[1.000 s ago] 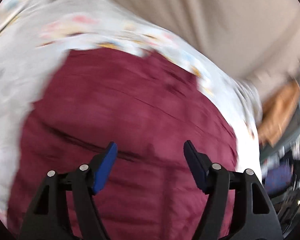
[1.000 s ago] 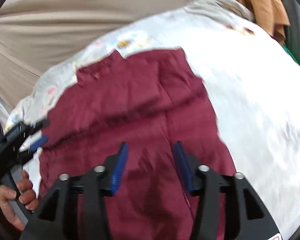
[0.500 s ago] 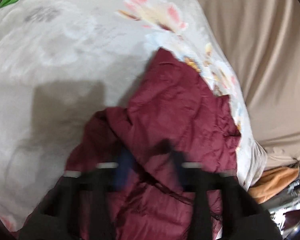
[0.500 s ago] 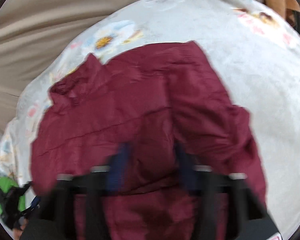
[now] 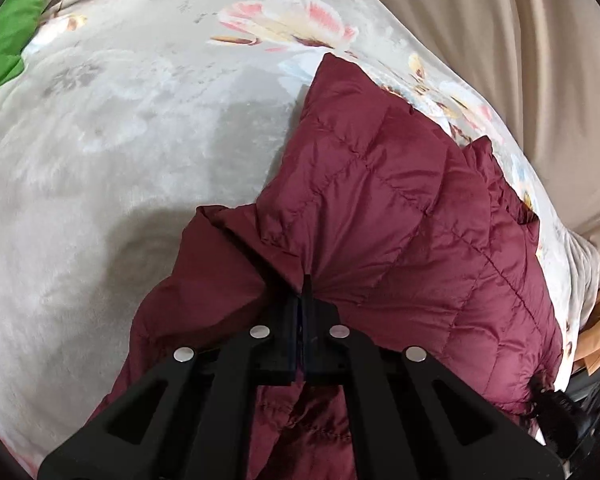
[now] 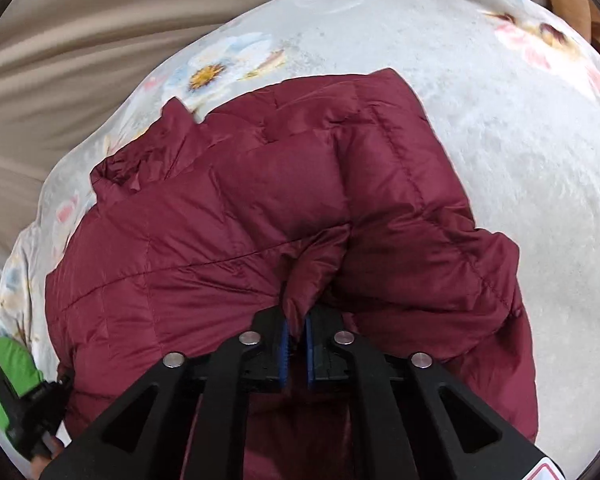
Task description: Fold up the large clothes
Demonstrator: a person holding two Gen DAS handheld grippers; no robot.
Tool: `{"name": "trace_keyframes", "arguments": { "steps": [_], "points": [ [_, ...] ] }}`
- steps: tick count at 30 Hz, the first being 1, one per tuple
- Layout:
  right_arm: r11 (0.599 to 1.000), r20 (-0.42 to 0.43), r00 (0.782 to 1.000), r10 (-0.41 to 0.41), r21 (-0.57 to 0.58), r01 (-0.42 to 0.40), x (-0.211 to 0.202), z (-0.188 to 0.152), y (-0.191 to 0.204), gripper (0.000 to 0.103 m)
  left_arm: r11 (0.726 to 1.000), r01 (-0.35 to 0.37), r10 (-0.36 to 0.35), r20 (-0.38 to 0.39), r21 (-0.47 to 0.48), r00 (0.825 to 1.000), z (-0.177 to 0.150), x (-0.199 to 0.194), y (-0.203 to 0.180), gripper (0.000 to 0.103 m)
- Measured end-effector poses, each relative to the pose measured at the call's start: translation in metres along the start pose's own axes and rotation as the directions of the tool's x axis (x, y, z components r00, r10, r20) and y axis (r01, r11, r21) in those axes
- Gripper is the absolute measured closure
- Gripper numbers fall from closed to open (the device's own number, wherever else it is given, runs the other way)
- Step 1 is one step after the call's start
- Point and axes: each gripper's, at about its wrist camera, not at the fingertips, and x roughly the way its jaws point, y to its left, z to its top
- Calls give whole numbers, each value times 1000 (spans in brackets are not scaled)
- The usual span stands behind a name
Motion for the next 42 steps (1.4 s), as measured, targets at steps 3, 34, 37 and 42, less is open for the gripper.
{"name": "trace_keyframes", "arguments": {
  "steps": [3, 34, 37, 42],
  "points": [
    [992, 110, 986, -123, 51, 118, -40, -5, 0, 85, 1000, -6, 6, -6, 19, 1000, 3, 1, -1, 103],
    [980, 120, 987, -109, -152, 127, -55, 24, -18, 89, 994, -31, 23, 76, 107, 997, 2, -48, -13, 101],
    [966, 67, 997, 30, -258, -12, -51, 8, 32, 89, 989, 21, -40, 121, 148, 992, 8, -81, -32, 98],
    [907, -29, 998, 60, -415, -66, 1, -14, 97, 89, 974, -5, -18, 98, 228, 995, 18, -46, -67, 96]
  ]
}}
